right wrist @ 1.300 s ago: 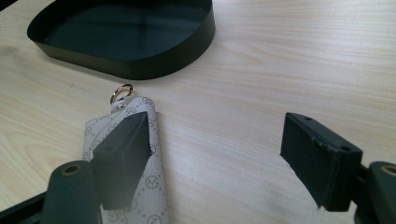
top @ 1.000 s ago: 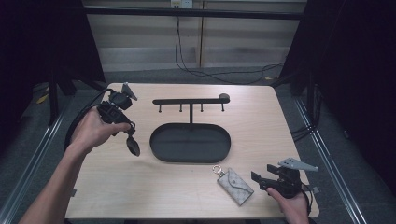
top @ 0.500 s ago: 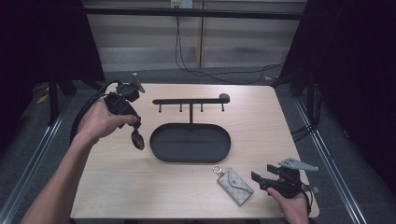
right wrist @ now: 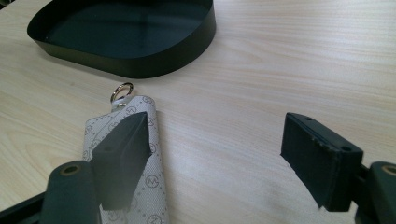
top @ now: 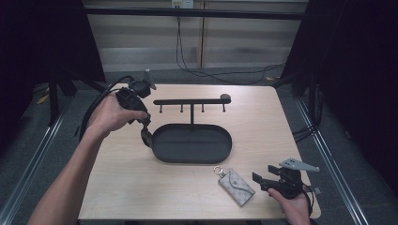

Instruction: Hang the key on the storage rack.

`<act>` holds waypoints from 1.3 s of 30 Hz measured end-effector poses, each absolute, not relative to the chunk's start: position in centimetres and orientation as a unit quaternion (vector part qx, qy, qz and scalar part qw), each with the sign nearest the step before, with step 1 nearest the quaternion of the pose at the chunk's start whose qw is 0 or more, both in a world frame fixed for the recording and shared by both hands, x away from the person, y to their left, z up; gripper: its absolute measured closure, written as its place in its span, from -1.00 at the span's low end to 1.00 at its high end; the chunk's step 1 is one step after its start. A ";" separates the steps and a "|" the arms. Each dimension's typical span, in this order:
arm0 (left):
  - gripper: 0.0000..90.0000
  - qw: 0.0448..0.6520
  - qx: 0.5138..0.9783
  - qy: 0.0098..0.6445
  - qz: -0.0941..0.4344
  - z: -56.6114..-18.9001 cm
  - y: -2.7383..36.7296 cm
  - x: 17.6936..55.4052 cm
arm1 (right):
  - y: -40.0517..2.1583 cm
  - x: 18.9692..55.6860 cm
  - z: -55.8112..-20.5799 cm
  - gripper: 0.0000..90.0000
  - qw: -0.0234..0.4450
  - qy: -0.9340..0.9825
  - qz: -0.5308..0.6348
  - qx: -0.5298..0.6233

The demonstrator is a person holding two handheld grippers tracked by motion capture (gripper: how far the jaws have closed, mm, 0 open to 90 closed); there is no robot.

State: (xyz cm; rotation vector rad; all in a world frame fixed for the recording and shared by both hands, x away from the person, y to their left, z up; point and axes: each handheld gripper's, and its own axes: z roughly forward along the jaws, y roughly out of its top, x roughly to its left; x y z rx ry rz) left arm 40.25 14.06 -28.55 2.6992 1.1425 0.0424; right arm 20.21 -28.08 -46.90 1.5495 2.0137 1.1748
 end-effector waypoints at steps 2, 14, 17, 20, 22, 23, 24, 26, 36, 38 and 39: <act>0.57 0.103 0.916 0.387 0.016 -28.6 13.4 40.6 | -28.1 20.2 -46.9 -0.48 0.170 0.708 0.413 0.546; 0.57 0.093 0.913 0.396 0.016 -28.9 11.9 42.3 | -28.1 20.2 -46.9 -0.48 0.168 0.710 0.413 0.545; 0.57 0.085 0.913 0.399 0.015 -29.2 11.6 42.8 | -28.1 20.2 -46.9 -0.48 0.168 0.711 0.413 0.544; 0.57 0.087 0.913 0.399 0.010 -29.5 11.1 43.2 | -28.1 20.3 -46.9 -0.48 0.167 0.711 0.413 0.544; 0.57 0.083 0.913 0.400 0.009 -29.8 10.9 43.4 | -28.1 20.3 -46.9 -0.48 0.166 0.712 0.413 0.543; 0.57 0.083 0.913 0.400 0.009 -29.8 10.9 43.4 | -28.1 20.3 -46.9 -0.48 0.166 0.712 0.413 0.543; 0.57 0.078 0.911 0.404 0.018 -30.0 10.7 43.5 | -28.1 20.3 -46.9 -0.48 0.165 0.712 0.413 0.543; 0.57 0.074 0.911 0.406 0.012 -30.1 10.6 43.8 | -28.1 20.3 -46.9 -0.48 0.163 0.713 0.413 0.543; 0.57 0.069 0.910 0.409 0.014 -31.0 9.7 44.3 | -28.0 20.3 -46.9 -0.48 0.161 0.716 0.413 0.540; 0.57 0.067 0.908 0.414 0.022 -31.1 9.5 44.2 | -28.0 20.3 -46.9 -0.48 0.160 0.717 0.412 0.539; 0.57 0.067 0.906 0.416 0.022 -31.1 9.5 44.2 | -28.0 20.3 -46.9 -0.48 0.159 0.717 0.412 0.539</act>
